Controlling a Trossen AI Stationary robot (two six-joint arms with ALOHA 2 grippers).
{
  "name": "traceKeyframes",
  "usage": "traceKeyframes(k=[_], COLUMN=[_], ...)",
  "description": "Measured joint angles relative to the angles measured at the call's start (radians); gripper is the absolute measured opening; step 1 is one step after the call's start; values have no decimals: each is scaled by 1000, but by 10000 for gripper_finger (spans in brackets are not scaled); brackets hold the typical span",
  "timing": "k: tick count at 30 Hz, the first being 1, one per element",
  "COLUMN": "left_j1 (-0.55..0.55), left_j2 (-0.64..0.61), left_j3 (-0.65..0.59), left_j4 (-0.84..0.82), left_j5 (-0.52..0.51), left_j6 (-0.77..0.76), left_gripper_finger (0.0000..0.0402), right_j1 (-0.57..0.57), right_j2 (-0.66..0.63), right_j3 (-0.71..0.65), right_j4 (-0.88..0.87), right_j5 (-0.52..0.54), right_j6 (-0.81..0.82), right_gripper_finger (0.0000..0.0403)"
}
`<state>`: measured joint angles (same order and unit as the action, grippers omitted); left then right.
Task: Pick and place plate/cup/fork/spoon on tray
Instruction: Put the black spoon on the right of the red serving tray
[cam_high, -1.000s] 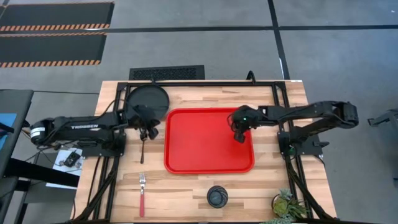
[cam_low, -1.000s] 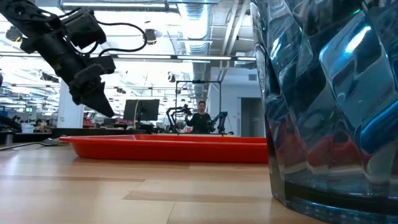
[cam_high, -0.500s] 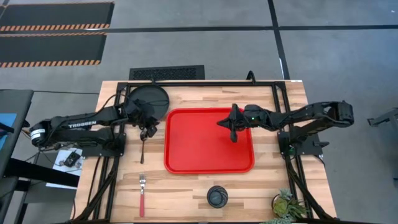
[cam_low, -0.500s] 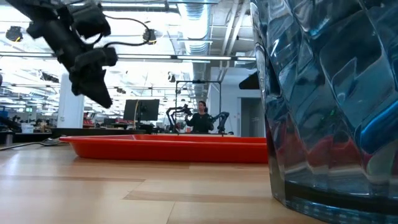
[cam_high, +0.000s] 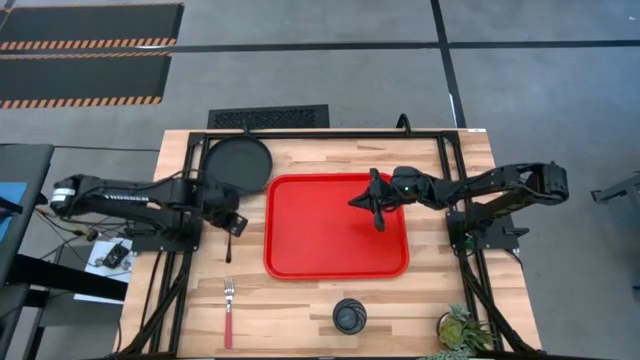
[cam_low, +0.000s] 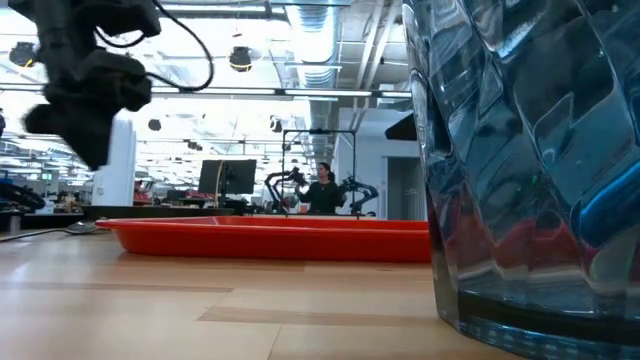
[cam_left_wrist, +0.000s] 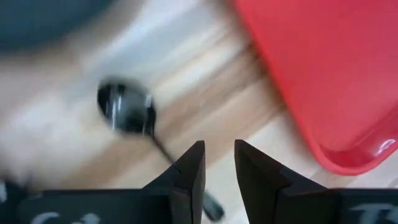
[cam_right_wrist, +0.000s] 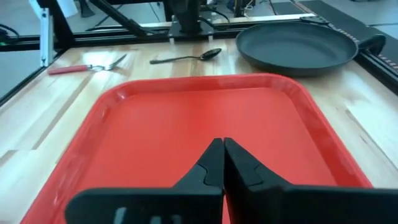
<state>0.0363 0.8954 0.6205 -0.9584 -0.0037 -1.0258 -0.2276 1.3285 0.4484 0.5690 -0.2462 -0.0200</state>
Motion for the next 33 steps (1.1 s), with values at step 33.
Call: traceKeyframes(k=[33], left_j1=[-137], left_j2=[263], left_j3=[-147], left_j4=[157], left_j5=[-46], left_j6=[-398], left_gripper_finger=[196], right_j1=[31], right_j2=[-1], right_j3=[1], right_j4=[10], right_j5=[-19], right_j6=[-31], right_gripper_finger=[14])
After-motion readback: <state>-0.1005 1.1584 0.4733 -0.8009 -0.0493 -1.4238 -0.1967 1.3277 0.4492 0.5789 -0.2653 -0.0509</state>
